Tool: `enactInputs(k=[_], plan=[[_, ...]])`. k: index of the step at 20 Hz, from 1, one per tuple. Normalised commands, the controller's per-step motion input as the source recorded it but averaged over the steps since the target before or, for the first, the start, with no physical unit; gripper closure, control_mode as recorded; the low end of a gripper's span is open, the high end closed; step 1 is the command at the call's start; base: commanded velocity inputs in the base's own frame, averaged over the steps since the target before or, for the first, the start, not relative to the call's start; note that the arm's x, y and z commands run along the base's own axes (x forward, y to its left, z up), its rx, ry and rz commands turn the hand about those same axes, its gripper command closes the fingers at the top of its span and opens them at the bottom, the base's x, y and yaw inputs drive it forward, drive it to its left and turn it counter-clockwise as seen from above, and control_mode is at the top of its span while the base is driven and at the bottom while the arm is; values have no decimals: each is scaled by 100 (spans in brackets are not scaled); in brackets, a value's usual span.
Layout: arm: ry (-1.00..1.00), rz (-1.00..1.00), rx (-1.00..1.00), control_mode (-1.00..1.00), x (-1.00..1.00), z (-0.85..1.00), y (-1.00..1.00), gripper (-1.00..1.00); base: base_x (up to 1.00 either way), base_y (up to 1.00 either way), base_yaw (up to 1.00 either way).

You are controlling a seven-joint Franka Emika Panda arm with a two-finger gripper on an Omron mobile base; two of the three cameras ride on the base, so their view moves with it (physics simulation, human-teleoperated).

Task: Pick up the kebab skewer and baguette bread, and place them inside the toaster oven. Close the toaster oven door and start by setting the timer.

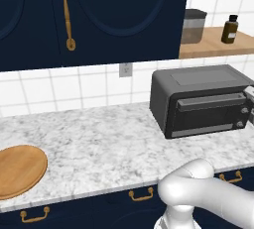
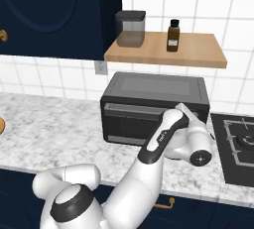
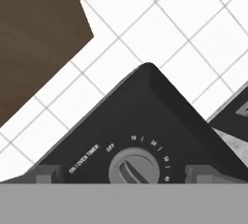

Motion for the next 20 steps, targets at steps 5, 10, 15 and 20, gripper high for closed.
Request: enactInputs(k=[5, 10, 15, 20], plan=[[0, 0, 0, -100, 10, 0, -5, -100, 0, 0, 0], [0, 0, 1, -100, 8, 0, -3, -100, 0, 0, 0], [0, 0, 0, -100, 0, 0, 0, -100, 0, 0, 0], [0, 0, 0, -100, 0, 0, 0, -100, 0, 0, 0]])
